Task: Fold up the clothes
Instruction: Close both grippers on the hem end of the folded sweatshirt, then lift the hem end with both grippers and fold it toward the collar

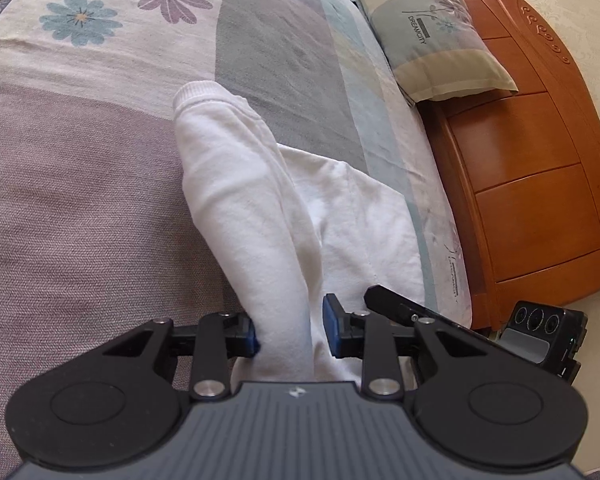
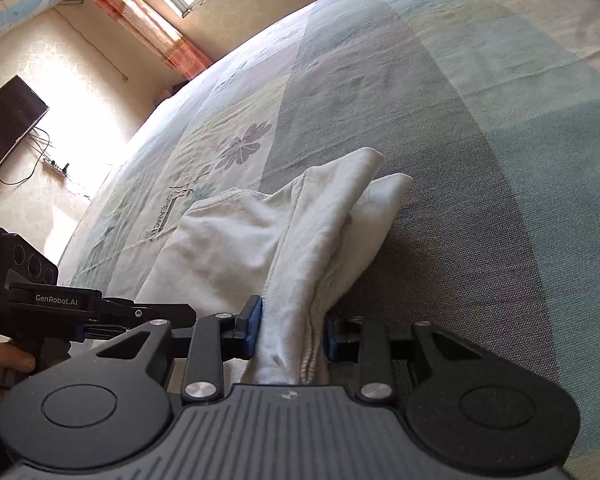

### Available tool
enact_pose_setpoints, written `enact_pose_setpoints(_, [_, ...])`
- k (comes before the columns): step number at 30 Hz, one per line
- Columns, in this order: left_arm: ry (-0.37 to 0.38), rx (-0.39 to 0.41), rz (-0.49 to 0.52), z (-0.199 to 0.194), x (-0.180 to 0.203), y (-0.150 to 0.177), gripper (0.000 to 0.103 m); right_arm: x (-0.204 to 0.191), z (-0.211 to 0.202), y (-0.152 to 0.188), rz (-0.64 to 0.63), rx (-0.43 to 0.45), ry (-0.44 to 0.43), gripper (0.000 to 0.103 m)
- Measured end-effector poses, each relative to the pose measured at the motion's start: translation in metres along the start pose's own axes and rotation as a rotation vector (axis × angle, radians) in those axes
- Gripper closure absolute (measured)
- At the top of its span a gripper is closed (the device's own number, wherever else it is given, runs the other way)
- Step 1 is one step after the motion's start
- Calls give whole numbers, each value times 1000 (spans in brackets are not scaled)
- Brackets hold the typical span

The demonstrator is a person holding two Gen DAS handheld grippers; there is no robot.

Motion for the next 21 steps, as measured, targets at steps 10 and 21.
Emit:
enact_pose_setpoints(10, [60, -3, 85, 8, 41, -10, 75, 3, -31, -17, -34, 69, 37, 67])
enact_pose_setpoints(21, [174, -97, 209, 62, 115, -9, 75, 40, -91, -40, -76, 180, 204, 67])
Point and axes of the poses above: each gripper's, at about its wrist camera, not at the fingertips, and z roughly the way its jaws point, x to its right, y to its underside, the point moved 8 cm from there along z, roughly the way its jaws point, and after that the axes turned 6 degrees about -y, right-handed, at the moved point
